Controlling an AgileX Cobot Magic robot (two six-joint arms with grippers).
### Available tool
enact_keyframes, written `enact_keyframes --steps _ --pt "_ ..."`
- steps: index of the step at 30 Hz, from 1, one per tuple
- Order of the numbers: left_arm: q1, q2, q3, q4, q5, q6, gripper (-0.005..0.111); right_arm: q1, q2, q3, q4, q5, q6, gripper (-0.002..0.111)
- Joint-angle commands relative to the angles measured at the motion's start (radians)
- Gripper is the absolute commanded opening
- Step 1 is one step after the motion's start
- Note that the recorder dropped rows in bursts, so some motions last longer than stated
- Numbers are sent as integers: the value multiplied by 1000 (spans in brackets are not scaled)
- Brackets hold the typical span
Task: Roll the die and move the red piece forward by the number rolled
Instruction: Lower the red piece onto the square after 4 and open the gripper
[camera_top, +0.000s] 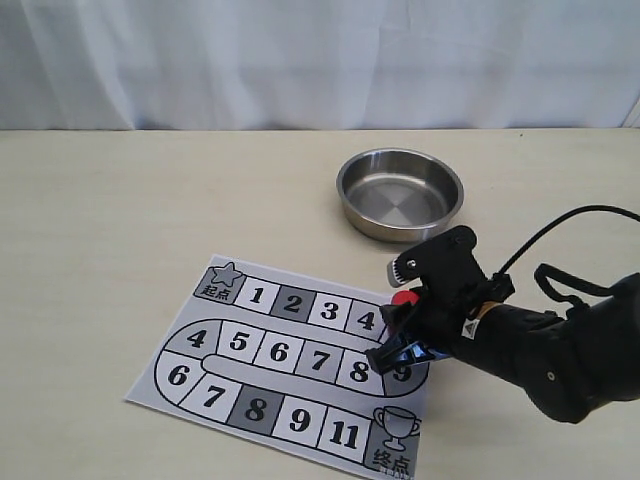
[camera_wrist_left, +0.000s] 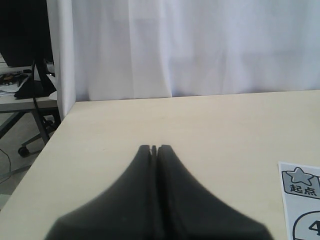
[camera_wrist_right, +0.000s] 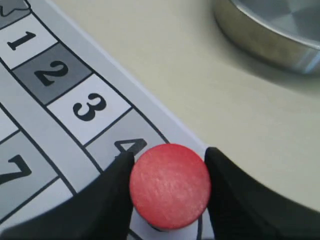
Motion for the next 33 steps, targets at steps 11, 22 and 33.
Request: enact_keyframes --steps 11,22,33 --pt "-2 -3 -8 1 -17 -4 0 -3 48 6 -4 -14 -4 14" --pt "-2 -3 -8 1 -12 -4 0 -3 36 6 -4 -19 -2 36" --pt "-2 -3 -8 1 -12 -4 0 -3 -14 6 -3 1 7 36"
